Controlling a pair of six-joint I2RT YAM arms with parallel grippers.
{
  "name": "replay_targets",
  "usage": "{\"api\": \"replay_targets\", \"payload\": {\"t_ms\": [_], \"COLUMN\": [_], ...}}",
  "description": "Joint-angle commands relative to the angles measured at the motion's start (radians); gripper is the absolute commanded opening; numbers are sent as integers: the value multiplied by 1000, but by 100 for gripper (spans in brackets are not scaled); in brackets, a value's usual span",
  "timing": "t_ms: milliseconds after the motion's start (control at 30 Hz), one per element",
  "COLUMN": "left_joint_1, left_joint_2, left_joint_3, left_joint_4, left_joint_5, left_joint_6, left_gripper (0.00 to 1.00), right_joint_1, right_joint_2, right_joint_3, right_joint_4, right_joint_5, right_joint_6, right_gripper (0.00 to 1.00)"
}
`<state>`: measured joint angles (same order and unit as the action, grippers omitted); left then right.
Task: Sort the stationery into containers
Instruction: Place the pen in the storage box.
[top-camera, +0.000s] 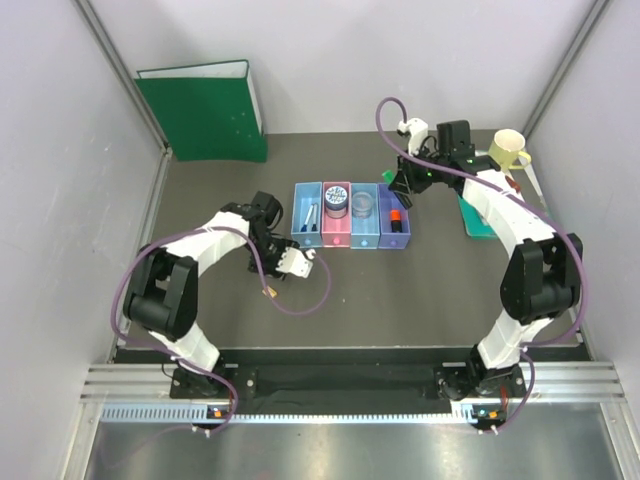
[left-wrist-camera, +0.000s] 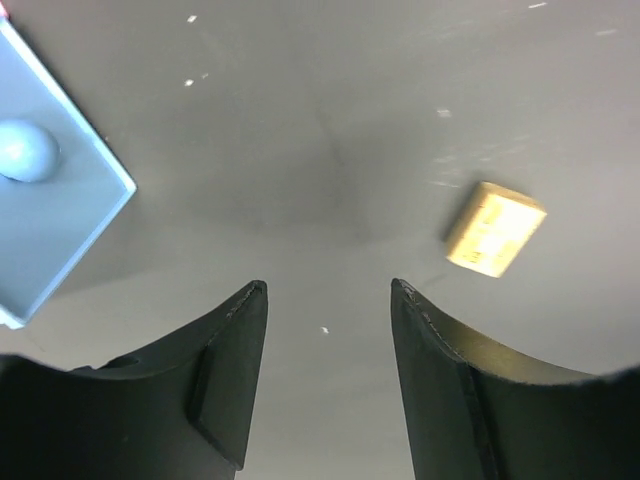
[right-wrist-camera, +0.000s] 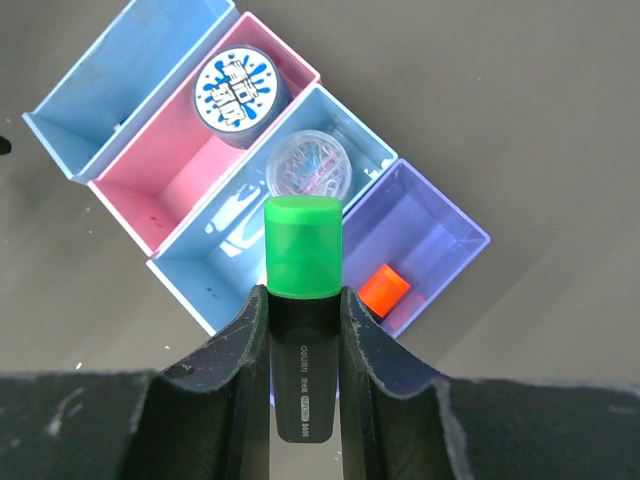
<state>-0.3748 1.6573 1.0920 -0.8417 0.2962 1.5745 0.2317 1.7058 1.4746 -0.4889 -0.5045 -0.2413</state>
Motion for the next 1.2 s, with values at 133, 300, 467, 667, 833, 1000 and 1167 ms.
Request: {"api": "replay_targets", "payload": {"t_ms": [133,300,467,667,833,1000,1167], "left_joint_1": [-55,-111,-131,-131,-131,-131,-131], "left_joint_2": [-163,-195,-202,-189,-166,-157,-143], "left_joint_3": [-7,-69,-157,-234,-259,-290,-307], "left_joint_4": [-177,-175,-129,-30,16,70,99], "left_joint_5": [76,90,66,8,9,-3,-22], "left_joint_6": [73,30,1,7,5,1,10], "left_gripper": [57,57,57,57,57,53,48], "right_joint_1": [-5,-28,-32,-49,-64,-78,-81], "right_joint_2": [41,130,190,219,215,198,173], "right_joint_3": [-8,1,15,18,7,-17,-14], "right_joint_4": [72,99,116,133,128,124,119], "right_joint_5": [-78,-109,-117,-120,-118,-115,-126], "right_joint_6": [51,91,108,115,114,105,108], "right_gripper": [0,0,0,0,2,28,52]}}
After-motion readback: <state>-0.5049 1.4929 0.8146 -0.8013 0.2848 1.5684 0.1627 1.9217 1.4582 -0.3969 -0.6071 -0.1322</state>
